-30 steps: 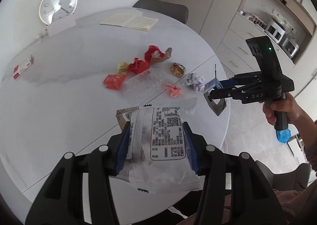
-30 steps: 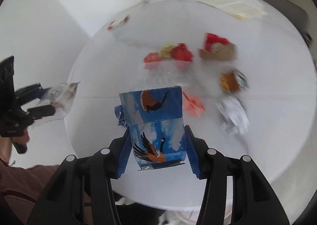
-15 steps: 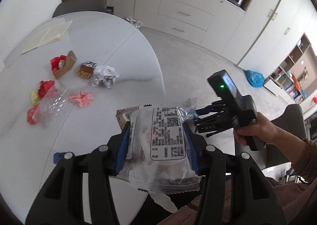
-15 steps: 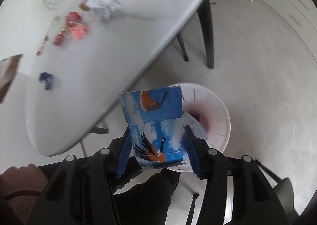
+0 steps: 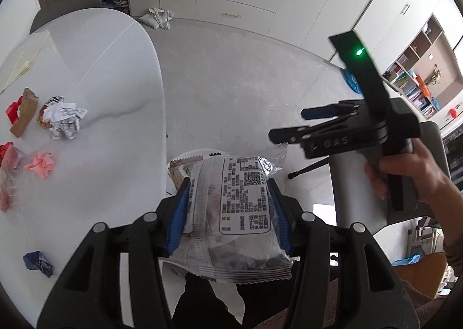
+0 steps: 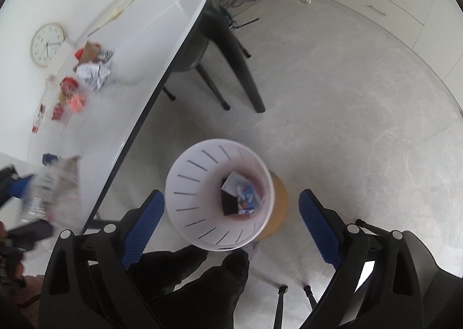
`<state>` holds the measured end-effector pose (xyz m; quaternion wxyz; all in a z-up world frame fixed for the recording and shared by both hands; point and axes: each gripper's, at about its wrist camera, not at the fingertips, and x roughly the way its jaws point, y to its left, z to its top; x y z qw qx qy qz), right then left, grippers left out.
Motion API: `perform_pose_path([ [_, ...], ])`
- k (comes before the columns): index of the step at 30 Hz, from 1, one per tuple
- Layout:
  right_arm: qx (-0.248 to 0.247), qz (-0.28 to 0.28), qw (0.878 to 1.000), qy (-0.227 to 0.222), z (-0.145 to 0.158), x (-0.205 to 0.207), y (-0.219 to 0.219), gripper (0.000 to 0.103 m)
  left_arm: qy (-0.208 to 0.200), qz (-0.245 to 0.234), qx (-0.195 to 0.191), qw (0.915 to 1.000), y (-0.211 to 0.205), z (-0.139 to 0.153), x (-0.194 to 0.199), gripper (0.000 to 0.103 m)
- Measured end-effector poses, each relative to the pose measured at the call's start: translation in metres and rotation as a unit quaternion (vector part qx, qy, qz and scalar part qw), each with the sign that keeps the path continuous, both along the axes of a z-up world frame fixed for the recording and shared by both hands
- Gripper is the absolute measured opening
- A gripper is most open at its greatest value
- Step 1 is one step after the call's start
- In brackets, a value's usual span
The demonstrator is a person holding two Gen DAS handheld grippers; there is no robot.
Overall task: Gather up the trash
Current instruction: 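Drop the box into the white bin with the right gripper while the left gripper drops the snack bag in, then grasp the crumpled blue cloth with the left gripper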
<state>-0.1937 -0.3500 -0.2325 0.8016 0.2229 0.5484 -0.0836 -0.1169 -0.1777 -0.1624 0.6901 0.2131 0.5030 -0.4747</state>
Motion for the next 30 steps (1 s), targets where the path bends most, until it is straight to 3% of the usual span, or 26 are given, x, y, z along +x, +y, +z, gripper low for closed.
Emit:
perform_pose_path([
  [3, -0.001, -0.012, 1.000, -0.010, 0.012, -0.010, -0.014, 0.094, 0.004, 0.006, 0.014, 0.9999, -0.011, -0.012, 0.001, 0.061],
  [5, 0.003, -0.017, 1.000, -0.016, 0.016, -0.011, -0.019, 0.095, 0.004, 0.020, 0.017, 0.9996, -0.013, -0.016, 0.006, 0.075],
  [11, 0.001, -0.024, 0.999, -0.026, 0.025, -0.011, -0.024, 0.095, 0.005, 0.040, 0.003, 0.9992, -0.008, -0.008, 0.012, 0.086],
  [20, -0.011, -0.017, 0.999, -0.050, 0.055, -0.001, -0.014, 0.095, -0.025, 0.105, -0.026, 0.9938, 0.022, 0.025, 0.030, 0.091],
  [24, -0.028, -0.002, 0.996, -0.081, 0.085, 0.008, 0.005, 0.096, -0.058, 0.162, -0.035, 0.9844, 0.060, 0.047, 0.049, 0.094],
  [30, -0.045, 0.025, 0.991, -0.126, 0.122, 0.029, 0.045, 0.101, -0.092, 0.271, -0.011, 0.9580, 0.137, 0.056, 0.090, 0.095],
])
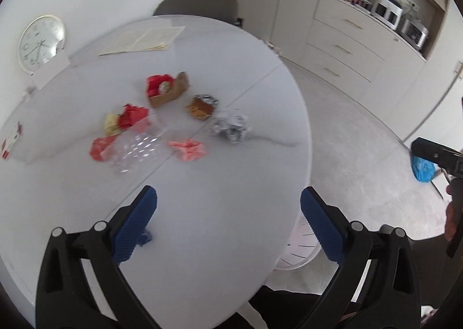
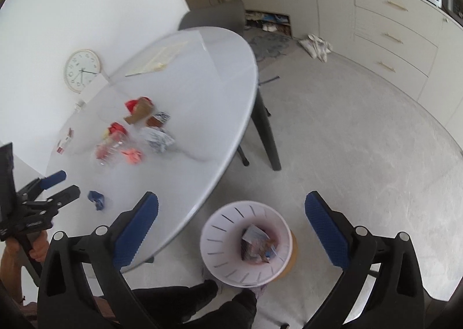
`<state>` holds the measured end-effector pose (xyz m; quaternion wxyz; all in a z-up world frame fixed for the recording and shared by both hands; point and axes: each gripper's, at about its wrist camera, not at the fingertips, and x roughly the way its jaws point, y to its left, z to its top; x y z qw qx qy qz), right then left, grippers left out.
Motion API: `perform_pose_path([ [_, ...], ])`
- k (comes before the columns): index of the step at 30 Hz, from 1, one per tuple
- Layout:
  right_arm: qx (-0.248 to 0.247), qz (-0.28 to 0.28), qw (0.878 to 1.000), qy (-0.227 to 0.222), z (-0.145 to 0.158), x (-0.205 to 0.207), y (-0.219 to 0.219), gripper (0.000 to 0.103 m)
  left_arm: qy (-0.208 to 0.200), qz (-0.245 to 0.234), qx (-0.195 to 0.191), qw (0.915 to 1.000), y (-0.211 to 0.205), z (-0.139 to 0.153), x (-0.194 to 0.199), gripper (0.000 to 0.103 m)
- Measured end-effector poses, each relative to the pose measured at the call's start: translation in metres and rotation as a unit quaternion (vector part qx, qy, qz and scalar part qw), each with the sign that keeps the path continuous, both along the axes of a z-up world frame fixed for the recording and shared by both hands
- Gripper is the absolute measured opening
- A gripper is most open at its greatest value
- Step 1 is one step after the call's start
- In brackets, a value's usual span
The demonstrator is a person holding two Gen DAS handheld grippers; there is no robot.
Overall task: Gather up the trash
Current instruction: 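Grasp the crumpled blue cloth with the left gripper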
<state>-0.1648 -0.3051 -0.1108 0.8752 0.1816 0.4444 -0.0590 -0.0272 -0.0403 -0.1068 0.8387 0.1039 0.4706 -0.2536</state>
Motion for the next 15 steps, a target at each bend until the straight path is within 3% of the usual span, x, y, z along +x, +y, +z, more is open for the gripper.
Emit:
perform_pose_path([
  [8, 0.005, 0.033, 0.999, -0.010, 0.006, 0.045, 0.056, 0.101, 0.055, 0.139, 0.028, 0.9883, 0.084, -0.055, 0.045, 0.094],
  [15, -0.009, 0.066, 0.998, 0.003, 0.003, 0.071, 0.105, 0.101, 0.112, 0.181, 0.035, 0.9765, 0.103, -0.109, 0.070, 0.074],
])
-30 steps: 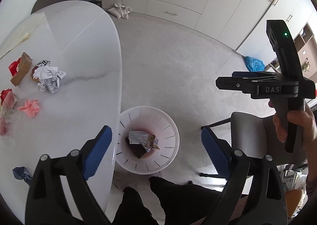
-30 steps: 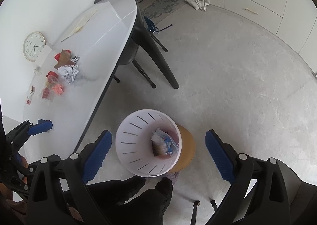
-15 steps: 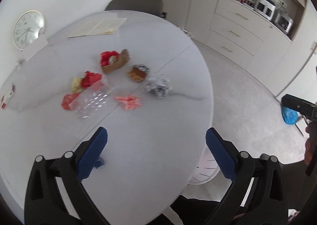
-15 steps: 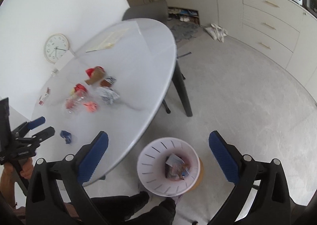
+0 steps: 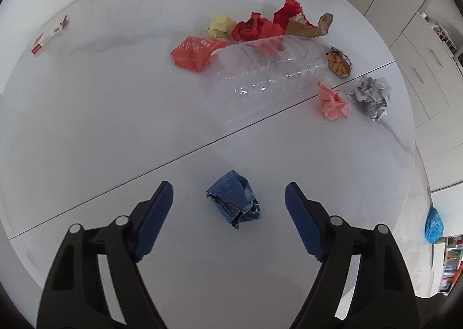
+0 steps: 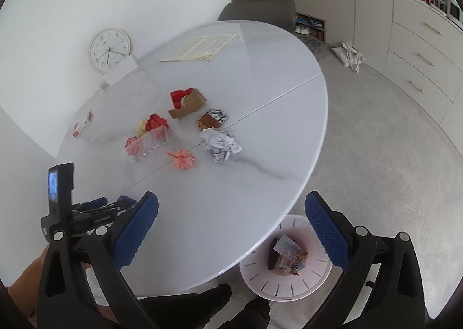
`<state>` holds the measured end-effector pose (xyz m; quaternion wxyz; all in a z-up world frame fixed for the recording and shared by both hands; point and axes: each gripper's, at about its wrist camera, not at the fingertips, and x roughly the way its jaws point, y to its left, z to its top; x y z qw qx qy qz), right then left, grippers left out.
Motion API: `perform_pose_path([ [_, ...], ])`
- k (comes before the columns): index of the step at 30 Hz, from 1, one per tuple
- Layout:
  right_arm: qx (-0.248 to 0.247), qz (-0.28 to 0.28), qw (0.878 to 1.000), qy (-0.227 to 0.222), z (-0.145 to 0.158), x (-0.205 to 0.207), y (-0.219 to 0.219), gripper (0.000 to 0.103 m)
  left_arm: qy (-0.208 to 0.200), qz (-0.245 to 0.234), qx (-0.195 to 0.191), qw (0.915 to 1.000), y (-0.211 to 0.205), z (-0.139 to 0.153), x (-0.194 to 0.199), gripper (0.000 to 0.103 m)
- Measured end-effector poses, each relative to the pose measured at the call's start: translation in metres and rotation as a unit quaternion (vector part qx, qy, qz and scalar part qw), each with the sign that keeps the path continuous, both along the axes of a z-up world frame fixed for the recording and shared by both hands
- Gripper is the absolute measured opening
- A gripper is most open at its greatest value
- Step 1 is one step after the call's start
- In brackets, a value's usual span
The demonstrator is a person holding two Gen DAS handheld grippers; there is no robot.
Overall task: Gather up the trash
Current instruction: 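Grasp the crumpled blue cloth with the left gripper, then grasp the crumpled white paper with the right gripper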
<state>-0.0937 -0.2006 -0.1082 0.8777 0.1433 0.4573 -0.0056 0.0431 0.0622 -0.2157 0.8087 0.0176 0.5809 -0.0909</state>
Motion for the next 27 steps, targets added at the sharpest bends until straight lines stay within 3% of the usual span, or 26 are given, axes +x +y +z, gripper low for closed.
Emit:
perform_pose_path([
  [6, -0.004, 0.019, 1.000, 0.009, -0.003, 0.012, 0.026, 0.101, 0.033, 0.004, -0.007, 0.9994, 0.004, -0.024, 0.006, 0.051],
  [8, -0.004, 0.023, 1.000, 0.011, -0.004, 0.015, 0.031, 0.101, 0.040, 0.005, -0.015, 0.9991, 0.006, -0.028, 0.004, 0.038],
  [10, -0.004, 0.026, 1.000, 0.013, -0.006, 0.017, 0.034, 0.101, 0.035, 0.009, -0.014, 0.9992, 0.009, -0.029, 0.001, 0.033],
  [18, 0.000, 0.055, 0.998, 0.028, -0.035, 0.046, 0.055, 0.101, 0.030, -0.003, -0.023, 0.9993, 0.013, -0.022, -0.004, 0.031],
  [27, -0.037, 0.049, 0.996, 0.069, -0.098, 0.137, 0.041, 0.097, -0.009, -0.044, -0.016, 0.9989, 0.014, 0.024, -0.012, 0.031],
])
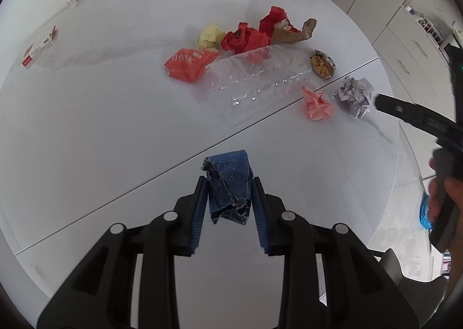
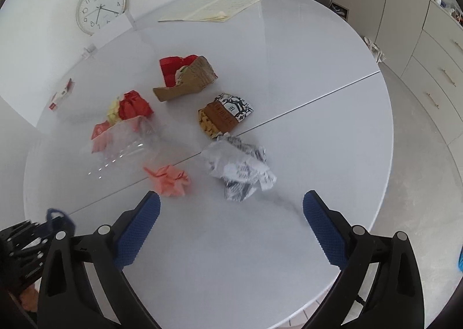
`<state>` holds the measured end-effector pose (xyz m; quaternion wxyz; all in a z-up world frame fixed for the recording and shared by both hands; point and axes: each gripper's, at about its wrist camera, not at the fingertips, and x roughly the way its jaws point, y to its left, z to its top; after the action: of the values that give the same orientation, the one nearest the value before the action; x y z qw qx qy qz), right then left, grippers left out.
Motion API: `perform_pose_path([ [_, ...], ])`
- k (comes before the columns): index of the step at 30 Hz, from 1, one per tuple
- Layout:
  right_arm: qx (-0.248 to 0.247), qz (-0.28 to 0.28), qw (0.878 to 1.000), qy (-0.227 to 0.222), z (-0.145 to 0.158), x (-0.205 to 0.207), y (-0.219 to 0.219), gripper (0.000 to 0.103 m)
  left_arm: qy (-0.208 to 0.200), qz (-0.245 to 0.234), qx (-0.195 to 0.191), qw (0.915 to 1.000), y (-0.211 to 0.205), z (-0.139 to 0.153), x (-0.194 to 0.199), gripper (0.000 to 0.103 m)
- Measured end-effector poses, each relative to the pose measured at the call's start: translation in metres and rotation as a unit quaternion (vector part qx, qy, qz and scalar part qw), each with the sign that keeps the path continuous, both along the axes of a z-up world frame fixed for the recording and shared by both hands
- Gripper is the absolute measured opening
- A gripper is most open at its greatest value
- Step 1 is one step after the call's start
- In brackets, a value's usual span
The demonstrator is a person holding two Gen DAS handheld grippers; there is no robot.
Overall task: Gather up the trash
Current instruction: 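Grasp the crumpled white paper with the right gripper, then drop the blue cloth into the bin with the left gripper while the right gripper drops the white paper in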
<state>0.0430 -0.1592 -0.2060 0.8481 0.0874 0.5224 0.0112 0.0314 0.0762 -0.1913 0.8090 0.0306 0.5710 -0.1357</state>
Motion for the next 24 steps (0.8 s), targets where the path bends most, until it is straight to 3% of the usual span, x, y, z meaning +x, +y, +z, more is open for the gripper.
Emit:
perform_pose_path([
  [4, -0.025, 0.011, 0.999, 0.025, -0.026, 0.033, 0.004, 0.088, -0.015, -0.014, 0.003, 0.9998, -0.004, 0.021, -0.003, 0.031],
  [7, -0.031, 0.022, 0.998, 0.044, -0.040, 0.043, 0.008, 0.069, -0.016, -0.022, 0.003, 0.9996, -0.006, 0.028, -0.004, 0.031],
  [8, -0.033, 0.023, 0.998, 0.049, -0.042, 0.045, 0.008, 0.057, -0.018, -0.026, 0.005, 0.9995, -0.009, 0.029, -0.004, 0.031],
  [9, -0.033, 0.022, 0.998, 0.051, -0.043, 0.044, 0.008, 0.055, -0.020, -0.029, 0.007, 0.9994, -0.010, 0.031, -0.005, 0.031],
  [14, -0.008, 0.000, 1.000, 0.028, -0.021, 0.016, -0.011, 0.053, -0.029, -0.066, 0.014, 0.9973, -0.027, 0.041, -0.008, 0.031],
  [18, 0.022, -0.030, 0.999, 0.002, 0.015, -0.040, -0.039, 0.053, -0.034, -0.131, 0.004, 0.9908, -0.061, 0.051, -0.018, 0.031],
  [21, 0.027, -0.058, 0.998, -0.005, 0.036, -0.093, -0.071, 0.053, -0.029, -0.200, -0.023, 0.9791, -0.100, 0.055, -0.034, 0.031],
  [24, 0.032, -0.090, 0.995, 0.008, 0.043, -0.137, -0.103, 0.053, -0.006, -0.269, -0.060, 0.9613, -0.142, 0.053, -0.055, 0.031],
])
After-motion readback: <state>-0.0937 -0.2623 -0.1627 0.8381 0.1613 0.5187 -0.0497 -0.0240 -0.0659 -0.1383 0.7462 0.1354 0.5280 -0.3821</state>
